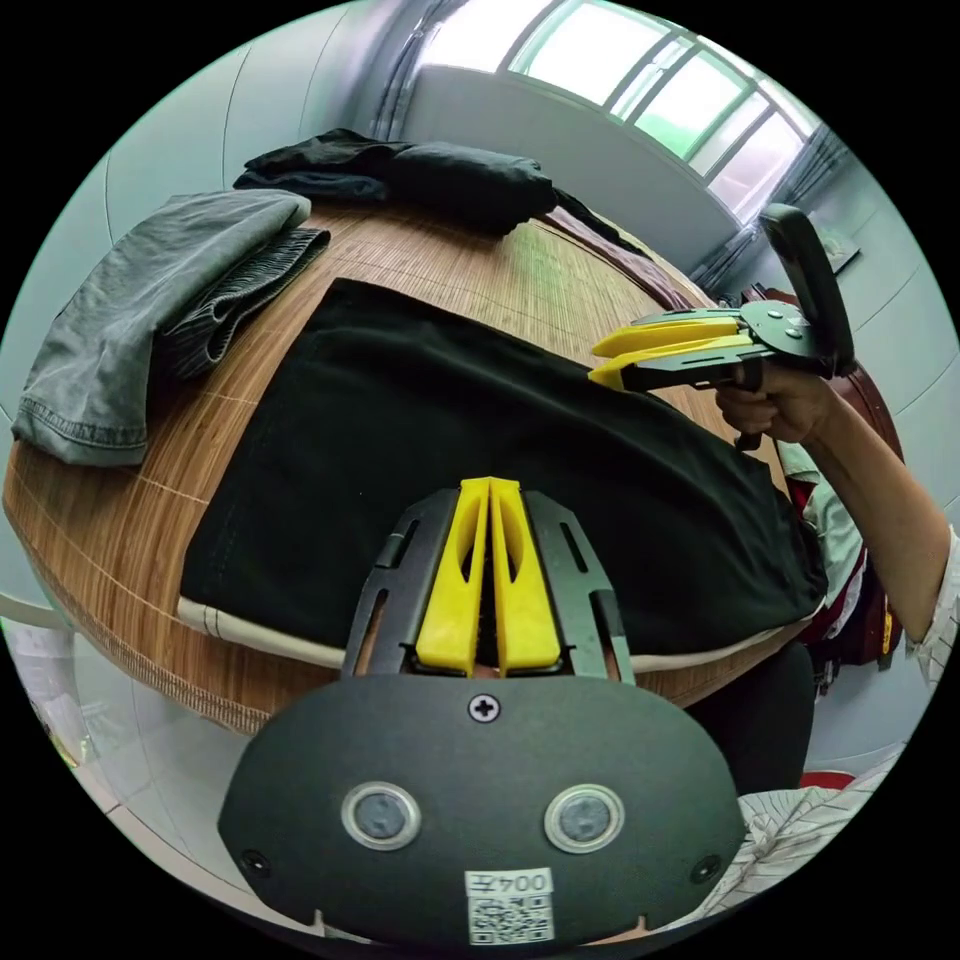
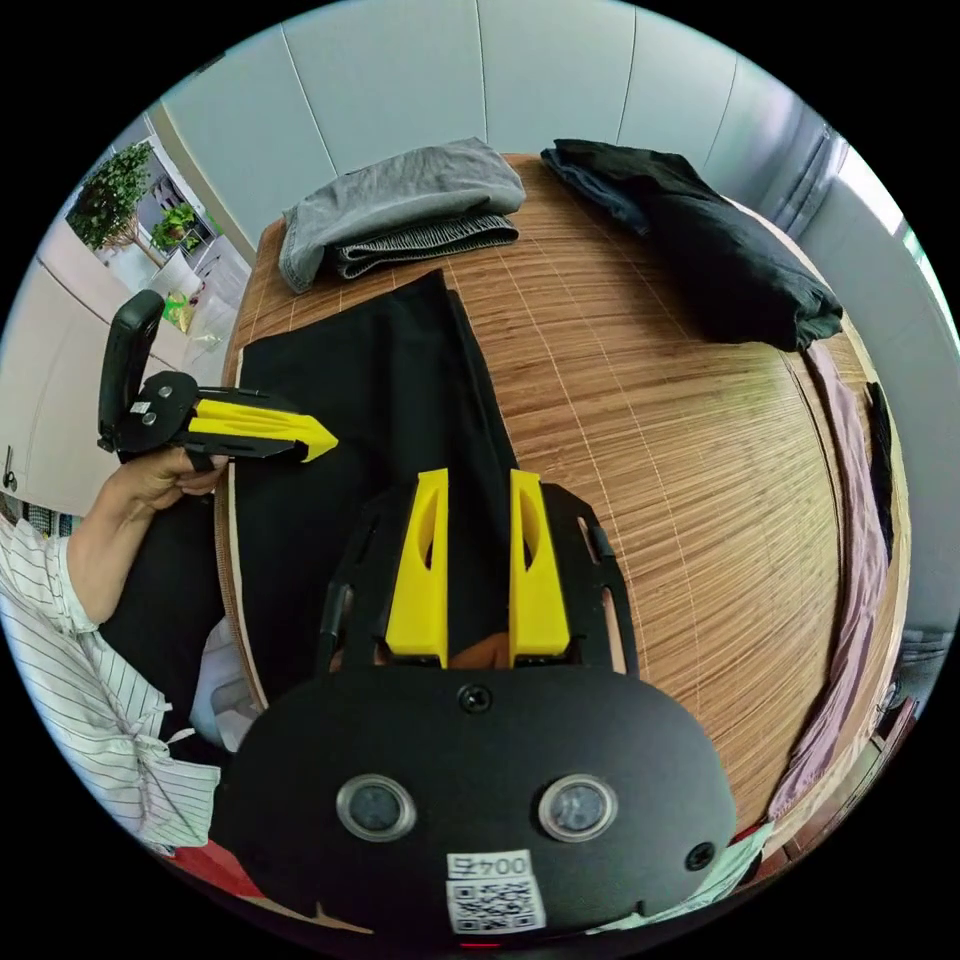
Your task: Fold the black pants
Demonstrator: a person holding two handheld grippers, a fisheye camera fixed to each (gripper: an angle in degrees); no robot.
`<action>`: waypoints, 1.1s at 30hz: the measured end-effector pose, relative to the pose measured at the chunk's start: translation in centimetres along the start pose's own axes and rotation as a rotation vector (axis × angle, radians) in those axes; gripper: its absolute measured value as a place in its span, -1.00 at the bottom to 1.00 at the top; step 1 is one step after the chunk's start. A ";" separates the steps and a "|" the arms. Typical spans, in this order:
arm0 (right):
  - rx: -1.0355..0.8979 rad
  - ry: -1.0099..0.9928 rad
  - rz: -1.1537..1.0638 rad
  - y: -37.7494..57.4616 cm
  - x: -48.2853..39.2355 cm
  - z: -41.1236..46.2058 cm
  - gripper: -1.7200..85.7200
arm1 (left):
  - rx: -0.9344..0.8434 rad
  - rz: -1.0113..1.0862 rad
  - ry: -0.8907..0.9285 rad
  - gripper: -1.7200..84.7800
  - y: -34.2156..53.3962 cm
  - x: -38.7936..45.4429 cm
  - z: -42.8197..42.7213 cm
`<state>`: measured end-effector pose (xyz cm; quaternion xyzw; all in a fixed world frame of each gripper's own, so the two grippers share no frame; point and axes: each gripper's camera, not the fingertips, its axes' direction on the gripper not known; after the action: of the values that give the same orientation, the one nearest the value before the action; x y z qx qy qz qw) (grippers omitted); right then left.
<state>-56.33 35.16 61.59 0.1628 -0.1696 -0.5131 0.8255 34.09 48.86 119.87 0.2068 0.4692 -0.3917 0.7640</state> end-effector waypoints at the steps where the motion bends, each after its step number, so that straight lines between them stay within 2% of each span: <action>1: -0.012 -0.005 -0.007 -0.9 0.0 0.7 -0.74 | -0.005 0.008 -0.008 -0.95 -0.1 0.1 0.0; 7: -0.130 0.037 -0.082 -4.3 -0.3 5.2 -0.85 | -0.017 0.061 -0.068 -0.95 -0.3 1.2 0.0; 11: -0.122 0.035 -0.069 -5.6 1.8 5.9 -0.95 | -0.031 0.065 -0.058 -0.95 -0.1 1.0 -0.2; 13: -0.117 0.090 -0.021 -5.9 3.4 5.8 -0.95 | -0.029 0.057 -0.047 -0.95 0.1 0.8 -0.3; 15: -0.114 0.049 0.031 -6.1 5.2 5.5 -0.94 | -0.025 0.050 -0.035 -0.95 0.2 0.6 -0.4; 17: -0.017 -0.098 0.040 -6.3 5.6 4.3 -0.90 | -0.028 0.054 -0.043 -0.95 0.1 0.8 -0.5; 20: 0.021 -0.216 -0.040 -7.5 3.2 5.1 -0.85 | -0.029 0.057 -0.054 -0.94 0.1 1.1 -0.5; 22: -0.020 -0.210 -0.085 -8.5 1.6 6.9 -0.85 | -0.027 0.056 -0.051 -0.94 0.2 1.1 -0.6; 24: -0.106 -0.094 -0.089 -9.4 1.1 9.1 -0.87 | -0.023 0.053 -0.044 -0.94 0.3 1.1 -0.7; 29: 0.011 -0.070 0.118 -8.1 7.4 6.4 -0.87 | -0.024 0.048 -0.034 -0.94 0.5 1.0 -1.1; 33: -0.048 -0.136 -0.019 -5.2 6.8 5.2 -0.88 | -0.026 0.052 -0.033 -0.94 0.5 1.2 -1.4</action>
<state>-60.00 26.36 64.69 0.1094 -0.2117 -0.5347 0.8107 34.03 49.68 118.15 0.2025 0.4561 -0.3686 0.7842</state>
